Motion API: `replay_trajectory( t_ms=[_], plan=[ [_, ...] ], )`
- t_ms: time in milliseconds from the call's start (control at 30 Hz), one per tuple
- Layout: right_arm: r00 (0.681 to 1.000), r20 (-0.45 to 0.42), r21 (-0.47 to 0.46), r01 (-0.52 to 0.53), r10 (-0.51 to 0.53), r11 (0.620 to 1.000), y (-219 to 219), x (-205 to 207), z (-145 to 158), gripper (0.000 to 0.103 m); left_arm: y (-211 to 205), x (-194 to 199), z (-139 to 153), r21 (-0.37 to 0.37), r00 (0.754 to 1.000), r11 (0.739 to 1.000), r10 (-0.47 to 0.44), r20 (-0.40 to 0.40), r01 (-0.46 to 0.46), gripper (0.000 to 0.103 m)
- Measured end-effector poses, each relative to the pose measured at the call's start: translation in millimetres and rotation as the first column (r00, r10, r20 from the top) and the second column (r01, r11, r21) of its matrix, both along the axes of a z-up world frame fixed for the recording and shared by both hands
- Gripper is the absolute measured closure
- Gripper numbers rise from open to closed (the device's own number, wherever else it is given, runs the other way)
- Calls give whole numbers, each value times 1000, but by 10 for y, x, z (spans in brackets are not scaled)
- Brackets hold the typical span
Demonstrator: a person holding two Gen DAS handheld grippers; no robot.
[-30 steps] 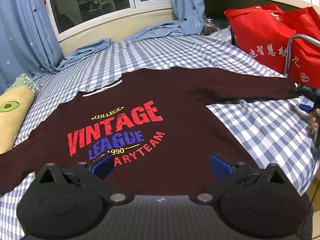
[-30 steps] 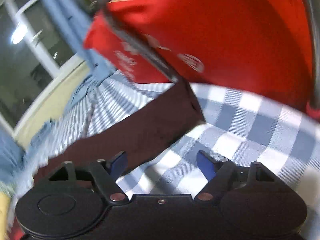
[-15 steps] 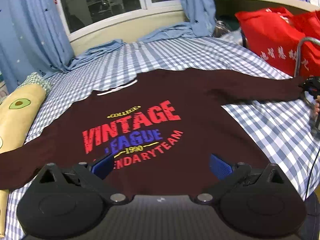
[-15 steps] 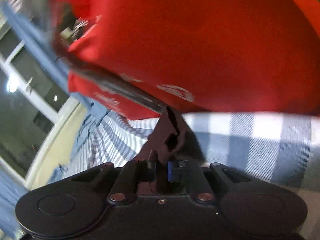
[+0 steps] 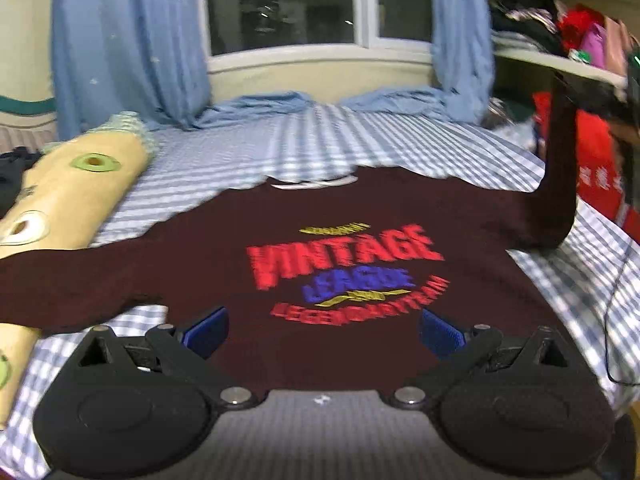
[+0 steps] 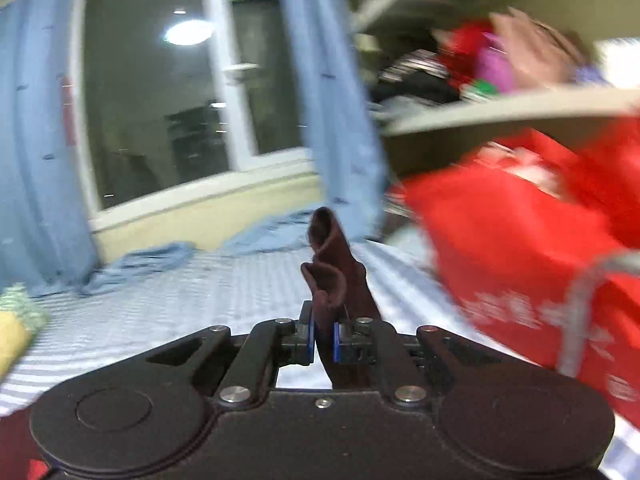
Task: Fold small clothes
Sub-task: 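Carry the sleeve across the sweatshirt body with the right gripper and release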
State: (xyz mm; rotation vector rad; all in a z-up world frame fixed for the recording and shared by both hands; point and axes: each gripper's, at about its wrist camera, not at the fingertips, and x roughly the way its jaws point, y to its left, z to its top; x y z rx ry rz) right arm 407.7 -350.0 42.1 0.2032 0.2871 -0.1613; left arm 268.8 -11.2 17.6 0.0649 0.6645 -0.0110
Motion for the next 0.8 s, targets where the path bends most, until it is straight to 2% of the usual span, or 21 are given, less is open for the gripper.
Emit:
replay_trajectory(
  t_ms=[100, 167, 233, 300, 400, 500, 567, 633, 733, 800],
  plan=[
    [994, 5, -65, -105, 106, 992, 897, 284, 224, 95, 313, -109, 63, 9, 999, 999, 37, 22, -37, 0],
    [984, -29, -86, -176, 174, 981, 1516, 500, 182, 95, 509, -189, 99, 12, 998, 998, 59, 28, -60, 0],
    [965, -102, -104, -253, 242, 962, 2170, 743, -32, 95, 697, -265, 125, 5, 996, 996, 87, 31, -87, 0],
    [938, -177, -159, -325, 297, 932, 2770, 910, -338, 95, 895, -360, 144, -8, 992, 993, 120, 35, -120, 0],
    [870, -357, -179, -421, 340, 889, 3486, 1125, -908, 95, 1107, -482, 140, 4, 986, 986, 164, 33, -164, 0],
    [804, -499, -176, -460, 324, 870, 3877, 1279, -1367, 95, 1292, -564, 138, -4, 979, 979, 204, 29, -204, 0],
    [771, -547, -177, -487, 326, 855, 4024, 1260, -1537, 95, 1401, -590, 140, -15, 974, 975, 223, 26, -223, 0],
    [767, -555, -198, -498, 322, 844, 4151, 1203, -1594, 95, 1470, -590, 151, -24, 972, 972, 235, 28, -235, 0],
    [770, -552, -197, -492, 319, 848, 4151, 1192, -1604, 95, 1493, -574, 169, -34, 970, 971, 238, 40, -237, 0],
    [757, -571, -190, -499, 318, 845, 4120, 1248, -1651, 89, 1496, -565, 182, -40, 971, 972, 234, 47, -232, 0]
  ],
)
